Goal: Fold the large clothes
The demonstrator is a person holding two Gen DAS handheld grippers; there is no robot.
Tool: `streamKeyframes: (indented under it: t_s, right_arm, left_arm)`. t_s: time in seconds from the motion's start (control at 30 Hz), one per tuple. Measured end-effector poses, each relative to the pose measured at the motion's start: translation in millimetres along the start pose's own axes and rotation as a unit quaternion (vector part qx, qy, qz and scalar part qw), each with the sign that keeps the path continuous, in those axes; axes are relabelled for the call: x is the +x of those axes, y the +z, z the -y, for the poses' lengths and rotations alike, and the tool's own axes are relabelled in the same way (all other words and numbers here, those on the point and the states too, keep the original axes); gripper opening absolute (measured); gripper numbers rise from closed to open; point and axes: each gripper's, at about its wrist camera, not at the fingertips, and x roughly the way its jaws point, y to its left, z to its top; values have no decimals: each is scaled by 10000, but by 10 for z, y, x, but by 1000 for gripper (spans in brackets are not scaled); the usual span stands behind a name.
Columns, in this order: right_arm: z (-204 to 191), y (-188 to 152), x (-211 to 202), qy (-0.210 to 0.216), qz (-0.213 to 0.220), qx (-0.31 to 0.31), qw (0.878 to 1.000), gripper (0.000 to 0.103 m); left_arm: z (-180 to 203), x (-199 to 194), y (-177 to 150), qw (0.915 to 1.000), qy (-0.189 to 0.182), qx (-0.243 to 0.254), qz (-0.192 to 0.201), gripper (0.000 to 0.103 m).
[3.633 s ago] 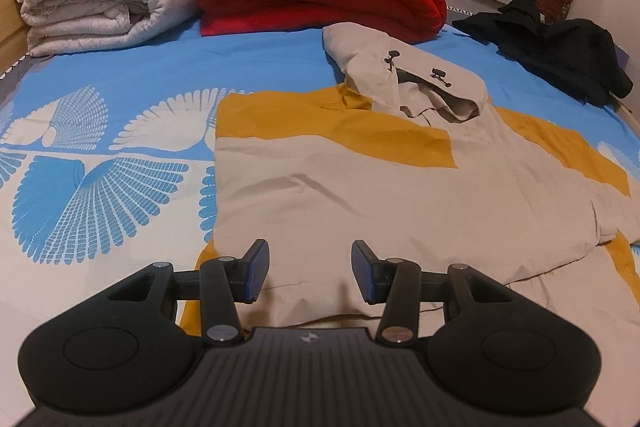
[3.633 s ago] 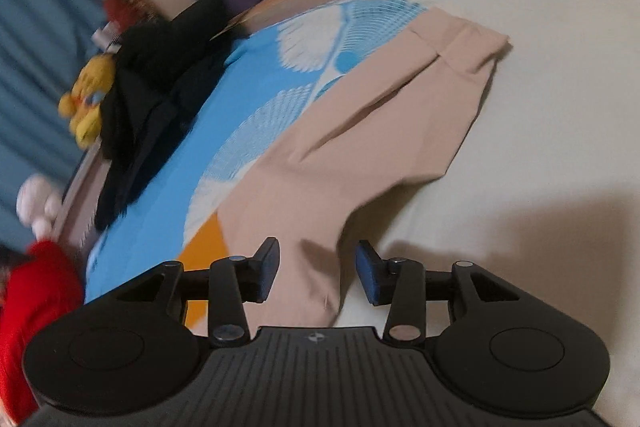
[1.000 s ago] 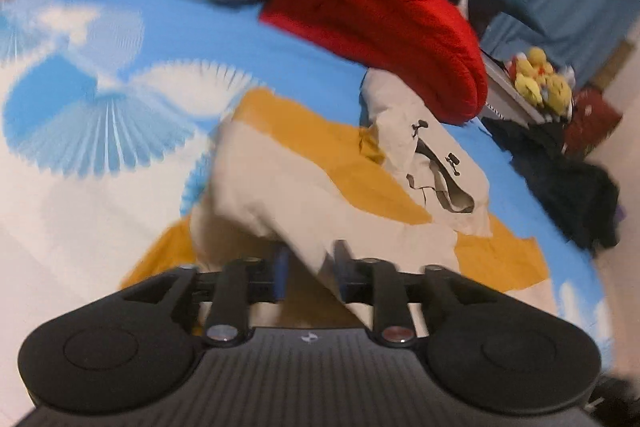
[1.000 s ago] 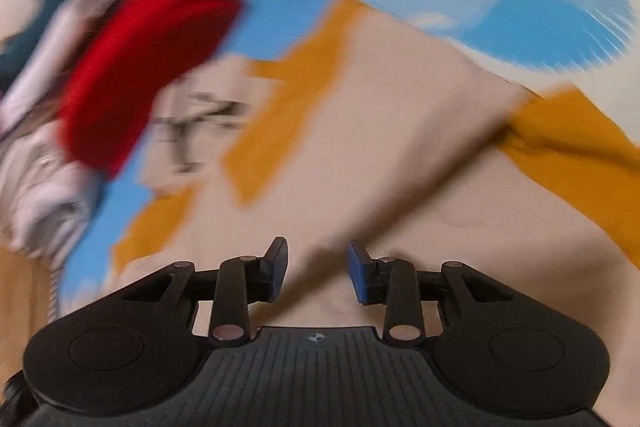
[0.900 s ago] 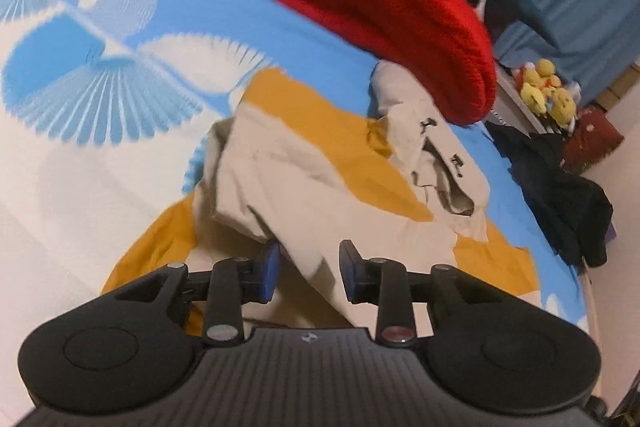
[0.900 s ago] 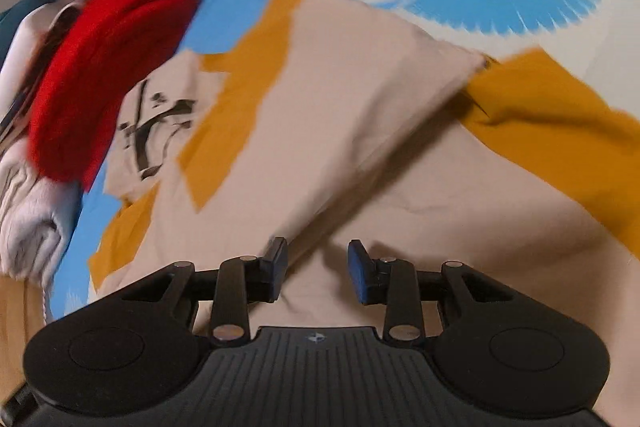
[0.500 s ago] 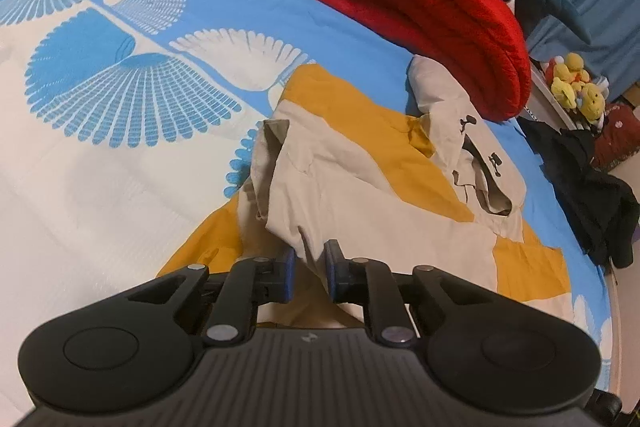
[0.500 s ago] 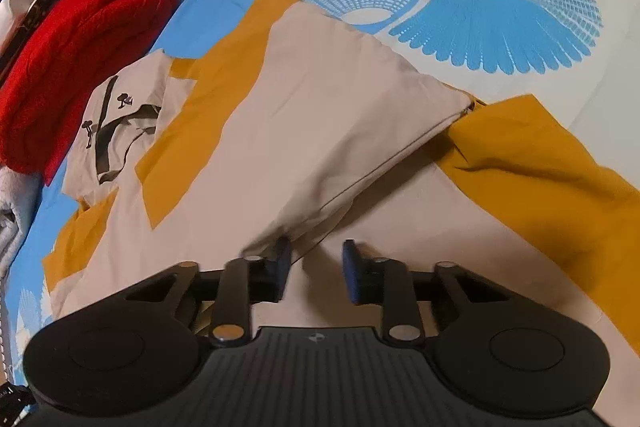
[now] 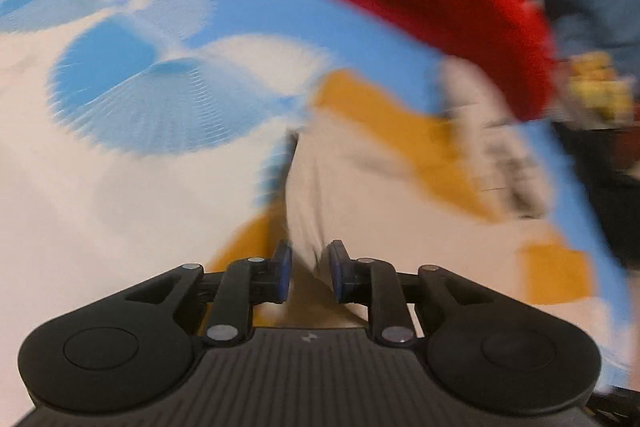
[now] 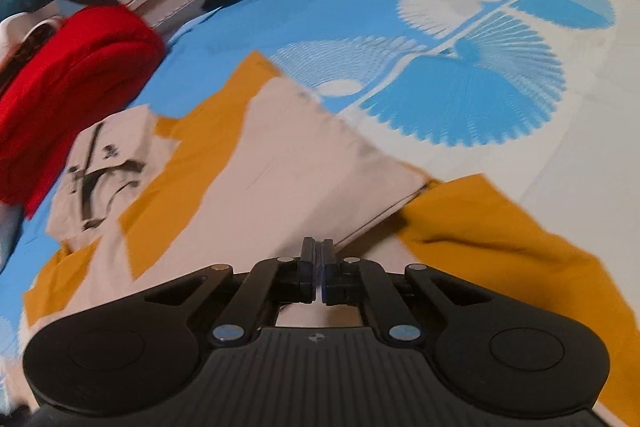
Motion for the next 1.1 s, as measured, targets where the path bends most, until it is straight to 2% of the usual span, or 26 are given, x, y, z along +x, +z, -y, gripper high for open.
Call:
streamKeyframes:
  t_s: [0.03, 0.07, 0.13, 0.2, 0.23, 0.27, 0.3, 0.37, 0.4, 0.43, 0.5, 0.57, 0.6, 0.63, 0.67, 0.7, 0.77, 0.8, 0.83, 0.9, 1.0, 1.1]
  right_arm:
    - [5, 16, -24, -21, 101, 10, 9999, 3]
    - [-3, 32, -55, 55, 215, 4, 9998, 3]
    - [-22, 50, -105, 370, 380, -5, 9986, 3]
    - [-6, 78, -80, 800, 287, 125, 9963, 8]
    - [10, 88, -20, 955, 118, 192, 9952, 13]
    - [22, 87, 56, 951, -71, 211, 9952, 14]
    - [42, 83, 153, 743, -284, 177, 9967, 14]
    - [81, 68, 324, 276, -670, 24, 9974, 21]
    - [128, 67, 378, 126, -776, 61, 9969, 31]
    - [176, 71, 392, 87, -806, 178, 9965, 37]
    - [194, 100, 359, 124, -775, 295, 9965, 37]
    - [132, 140, 248, 153, -495, 98, 9986, 37]
    - [99, 158, 188, 212, -321, -17, 9993, 37]
    - [80, 173, 133, 308, -185, -145, 9992, 37]
    - [62, 184, 111, 388, -111, -287, 9988, 37]
    - [68, 194, 121, 410, -115, -382, 9984, 37]
    - [133, 203, 192, 143, -333, -388, 9986, 37]
    - [168, 203, 200, -50, -416, -317, 9986, 38]
    - [209, 212, 180, -111, -408, -228, 9988, 38]
    - [229, 254, 91, -65, -300, -189, 9993, 38]
    - [169, 311, -115, 38, 49, -462, 9989, 38]
    - [122, 357, -328, -12, 381, -954, 9947, 38]
  left_arm:
    - [4, -38, 2, 9993, 296, 107, 185, 23]
    - [25, -95, 20, 9983, 367, 212, 388, 23]
    - [94, -216, 48, 9959, 324, 380, 760, 26]
    - [166, -271, 41, 9933, 166, 597, 979, 26]
    - [185, -236, 48, 9939, 41, 648, 896, 26]
    - [177, -176, 35, 9956, -63, 603, 719, 26]
    - [149, -90, 33, 9976, -142, 485, 479, 26]
    - [48, 164, 7, 9990, -277, 171, -314, 27]
    - [-3, 249, -19, 9982, -224, 85, -557, 27]
    - [-39, 273, -18, 9981, -204, 43, -577, 27]
    - [-1, 187, 24, 9990, -225, 150, -351, 29]
    - [82, 19, 71, 9984, -318, 464, 90, 45]
    - [122, -38, 76, 9970, -361, 630, 270, 50]
    - [168, -52, 92, 9958, -388, 753, 340, 57]
    - [180, -27, 81, 9953, -424, 824, 283, 62]
    - [204, 61, 77, 9957, -435, 809, 81, 62]
    - [184, 284, 11, 9950, -275, 770, -573, 61]
    - [183, 312, -18, 9947, -144, 801, -633, 61]
    - [211, 279, 1, 9950, -110, 859, -504, 60]
    - [358, 71, 56, 9926, -240, 1192, -1, 60]
    - [583, -296, 88, 9800, -445, 1745, 849, 60]
    - [772, -529, 82, 9706, -648, 1985, 1199, 60]
